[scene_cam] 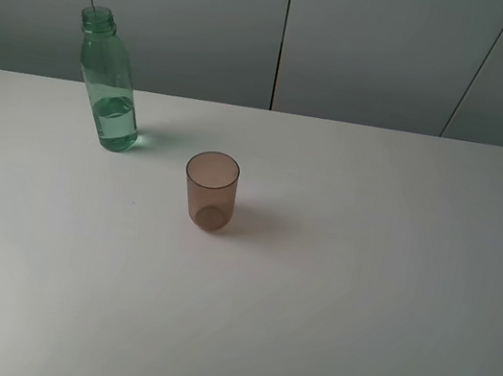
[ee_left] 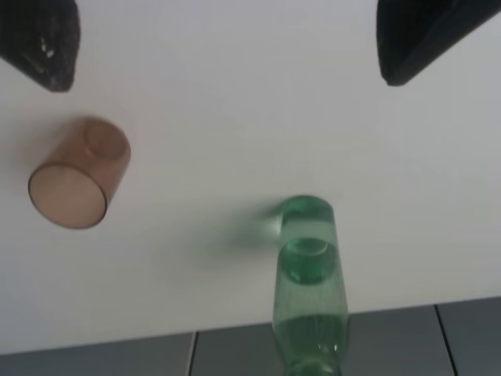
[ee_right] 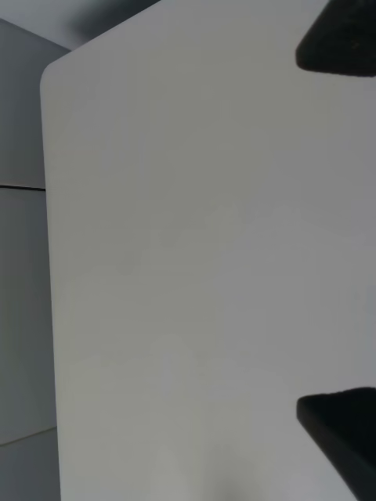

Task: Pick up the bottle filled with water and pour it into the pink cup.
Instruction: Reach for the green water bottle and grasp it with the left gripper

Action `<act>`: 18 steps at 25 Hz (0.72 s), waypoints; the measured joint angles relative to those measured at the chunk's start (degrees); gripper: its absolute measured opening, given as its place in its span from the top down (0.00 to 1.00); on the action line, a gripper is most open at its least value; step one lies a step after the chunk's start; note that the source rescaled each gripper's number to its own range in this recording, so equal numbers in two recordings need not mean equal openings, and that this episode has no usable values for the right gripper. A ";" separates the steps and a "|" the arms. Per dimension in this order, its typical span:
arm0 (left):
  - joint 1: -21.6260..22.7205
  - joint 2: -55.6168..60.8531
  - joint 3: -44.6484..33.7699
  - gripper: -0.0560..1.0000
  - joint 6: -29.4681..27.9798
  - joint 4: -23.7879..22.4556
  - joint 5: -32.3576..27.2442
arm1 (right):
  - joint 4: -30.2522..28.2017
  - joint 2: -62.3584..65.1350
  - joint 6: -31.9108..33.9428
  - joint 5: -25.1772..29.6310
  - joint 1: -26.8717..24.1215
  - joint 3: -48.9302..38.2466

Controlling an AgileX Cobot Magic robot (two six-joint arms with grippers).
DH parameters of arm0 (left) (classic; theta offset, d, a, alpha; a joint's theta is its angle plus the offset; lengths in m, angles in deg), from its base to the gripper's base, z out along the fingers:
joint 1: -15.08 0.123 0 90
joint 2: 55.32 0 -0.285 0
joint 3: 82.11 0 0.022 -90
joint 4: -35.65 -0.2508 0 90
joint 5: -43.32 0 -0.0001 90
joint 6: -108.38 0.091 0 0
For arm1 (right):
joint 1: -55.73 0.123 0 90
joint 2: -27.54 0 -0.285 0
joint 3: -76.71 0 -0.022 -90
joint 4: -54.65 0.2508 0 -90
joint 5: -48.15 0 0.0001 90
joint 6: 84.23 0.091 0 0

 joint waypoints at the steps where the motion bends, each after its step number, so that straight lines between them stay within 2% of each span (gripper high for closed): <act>1: 0.00 -2.05 0.00 0.06 0.04 0.09 2.45 | 0.00 0.00 0.00 0.00 0.00 0.00; 5: 0.00 -9.36 0.00 0.06 0.65 0.25 11.24 | 0.00 0.00 0.00 0.00 0.00 0.00; 8: -0.27 -14.89 0.00 0.06 3.24 0.25 16.29 | 0.00 0.00 0.00 0.00 0.00 0.00; 12: -3.30 -22.81 -0.12 0.06 6.50 0.04 22.91 | 0.00 0.00 0.00 0.00 0.00 0.00; 18: -7.29 -32.44 -6.71 0.06 7.90 0.04 42.76 | 0.00 0.00 0.00 0.00 0.00 0.00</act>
